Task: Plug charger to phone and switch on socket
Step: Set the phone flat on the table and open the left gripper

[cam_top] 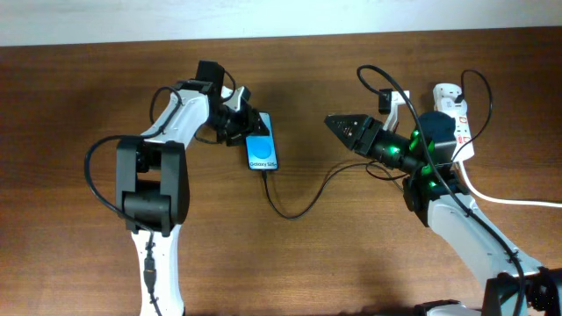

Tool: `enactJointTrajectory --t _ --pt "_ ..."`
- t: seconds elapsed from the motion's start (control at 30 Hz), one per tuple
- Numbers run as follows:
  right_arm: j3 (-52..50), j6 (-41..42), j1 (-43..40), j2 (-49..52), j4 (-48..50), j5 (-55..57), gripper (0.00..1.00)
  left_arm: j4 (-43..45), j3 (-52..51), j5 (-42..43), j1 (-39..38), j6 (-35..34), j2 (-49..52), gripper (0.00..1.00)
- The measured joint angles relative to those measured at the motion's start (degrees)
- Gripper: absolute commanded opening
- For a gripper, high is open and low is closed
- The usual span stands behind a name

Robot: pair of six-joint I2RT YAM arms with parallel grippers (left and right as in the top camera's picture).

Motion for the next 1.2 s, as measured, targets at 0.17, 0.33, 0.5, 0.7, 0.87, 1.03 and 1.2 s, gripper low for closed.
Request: enactJointTrajectory --t 0.17,0.33,0.5,0.7,0.87,1.03,1.2 --pt "0.0 0.0 0.0 0.0 0.0 0.0 0.57 -1.9 0.3 -4.7 0.0 0.0 -0.7 0.55" --pt "0.0 0.0 0.0 0.0 0.0 0.0 0.57 -2.8 0.6 -9.2 -0.1 0.0 -1.2 0.55" --pt "0.0 0.0 0.0 0.0 0.0 0.0 0.57 -3.6 0.9 -14.0 -0.1 0.0 -1.6 0.54" --pt "0.0 0.0 0.0 0.0 0.0 0.0 0.57 -8.2 2.7 -20.9 0.1 0.0 -1.5 0.54" --pt "0.0 -1.2 0.0 0.0 0.0 -0.2 0.68 -16.3 8.8 -27.2 0.7 0.2 0.8 0.51" --pt "0.0 -3.3 0.0 0.0 -0.1 -0.4 0.78 -24.0 19.8 -29.6 0.9 0.9 1.4 0.50" --pt "0.2 -6.0 0.0 0.0 -1.0 -1.0 0.96 -28.2 28.2 -30.0 0.9 1.3 -0.7 0.53"
